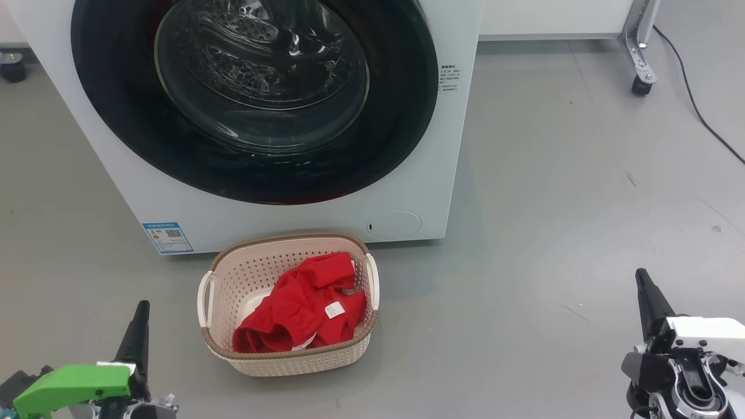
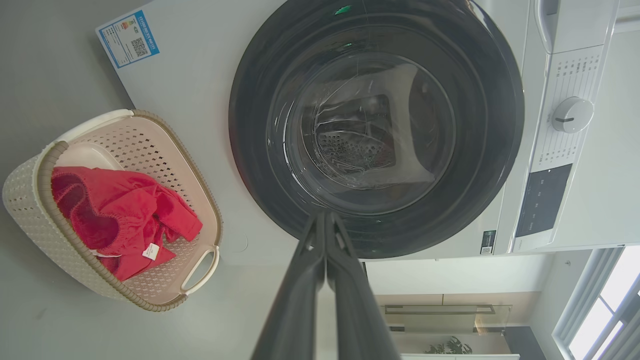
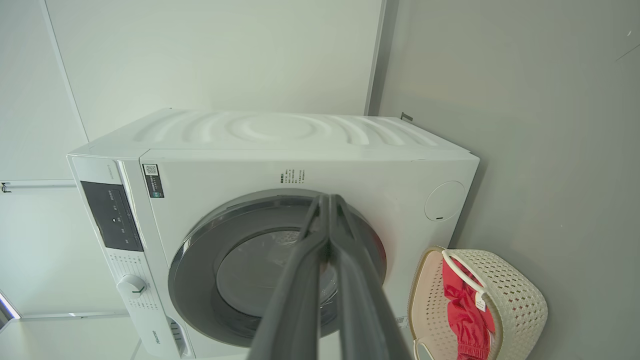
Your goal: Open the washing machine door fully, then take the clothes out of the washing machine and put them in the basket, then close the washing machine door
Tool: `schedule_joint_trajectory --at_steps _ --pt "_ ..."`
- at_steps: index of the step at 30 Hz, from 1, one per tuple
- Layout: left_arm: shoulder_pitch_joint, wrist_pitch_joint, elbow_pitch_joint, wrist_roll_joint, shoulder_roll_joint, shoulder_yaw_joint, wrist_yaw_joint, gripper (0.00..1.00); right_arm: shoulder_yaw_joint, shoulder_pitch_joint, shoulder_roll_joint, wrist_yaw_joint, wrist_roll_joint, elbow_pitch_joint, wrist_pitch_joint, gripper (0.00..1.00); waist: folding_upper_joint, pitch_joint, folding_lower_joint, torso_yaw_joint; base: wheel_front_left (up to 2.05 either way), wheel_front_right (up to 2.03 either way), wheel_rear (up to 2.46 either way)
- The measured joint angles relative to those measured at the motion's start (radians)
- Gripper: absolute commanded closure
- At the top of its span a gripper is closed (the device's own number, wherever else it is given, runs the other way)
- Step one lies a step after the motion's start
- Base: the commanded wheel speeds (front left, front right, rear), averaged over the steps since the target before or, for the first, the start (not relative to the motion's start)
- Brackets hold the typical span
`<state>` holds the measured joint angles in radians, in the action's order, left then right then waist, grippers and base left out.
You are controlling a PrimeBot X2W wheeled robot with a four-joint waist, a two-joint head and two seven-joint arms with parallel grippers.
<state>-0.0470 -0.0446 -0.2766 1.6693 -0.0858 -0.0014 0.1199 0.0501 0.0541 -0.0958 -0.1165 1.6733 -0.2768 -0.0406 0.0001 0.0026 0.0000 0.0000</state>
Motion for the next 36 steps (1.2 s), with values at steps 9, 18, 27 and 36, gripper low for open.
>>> schedule_joint_trajectory --at_steps 9,18,27,36 --pt "0.0 -0.004 -0.001 0.0 0.0 0.001 0.0 1.0 0.001 0.0 0.0 -0.005 0.0 -0.001 -0.004 1.0 0.0 0.0 0.0 0.0 0.0 0.0 0.0" --pt "0.0 -0.004 -0.001 0.0 0.0 0.001 0.0 1.0 0.002 0.0 0.001 -0.005 0.0 -0.003 -0.004 1.0 0.0 0.0 0.0 0.0 0.0 0.0 0.0" --pt "0.0 -0.004 -0.001 0.0 0.0 0.002 0.0 1.0 0.003 0.0 0.001 -0.005 0.0 -0.003 -0.007 1.0 0.0 0.0 0.0 0.0 0.0 0.0 0.0" --pt "-0.001 -0.004 -0.001 0.0 0.0 0.003 0.0 1.0 0.005 0.0 0.002 -0.005 0.0 -0.003 -0.007 1.0 0.0 0.0 0.0 0.0 0.0 0.0 0.0"
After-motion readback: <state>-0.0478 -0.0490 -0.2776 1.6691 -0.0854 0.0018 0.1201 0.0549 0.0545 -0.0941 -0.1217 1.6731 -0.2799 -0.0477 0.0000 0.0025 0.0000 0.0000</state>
